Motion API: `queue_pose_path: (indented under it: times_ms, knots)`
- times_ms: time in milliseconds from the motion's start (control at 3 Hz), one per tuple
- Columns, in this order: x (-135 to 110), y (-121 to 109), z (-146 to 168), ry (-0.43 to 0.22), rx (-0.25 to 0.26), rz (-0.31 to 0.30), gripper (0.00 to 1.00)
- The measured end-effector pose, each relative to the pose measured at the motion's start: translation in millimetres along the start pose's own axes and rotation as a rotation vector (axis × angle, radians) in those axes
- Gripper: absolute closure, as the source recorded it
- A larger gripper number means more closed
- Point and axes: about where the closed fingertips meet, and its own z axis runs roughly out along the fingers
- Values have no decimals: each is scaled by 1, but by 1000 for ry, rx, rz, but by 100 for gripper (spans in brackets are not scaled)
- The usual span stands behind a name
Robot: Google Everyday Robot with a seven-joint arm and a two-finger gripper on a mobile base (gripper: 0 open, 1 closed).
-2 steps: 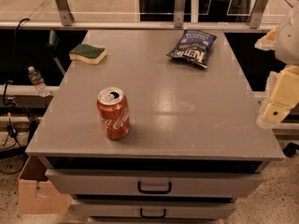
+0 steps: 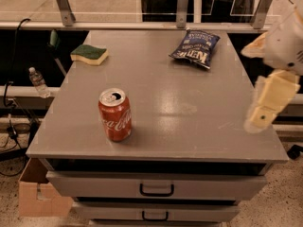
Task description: Move coke can near blue chip bag
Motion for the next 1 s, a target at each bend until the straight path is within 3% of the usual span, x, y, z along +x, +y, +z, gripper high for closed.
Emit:
queue_pose_path:
  times_ms: [667,1000]
  knots:
    - [-142,36,64,-386,-234,-180,0]
    - [-192,46,88,-535,-298,-226,0]
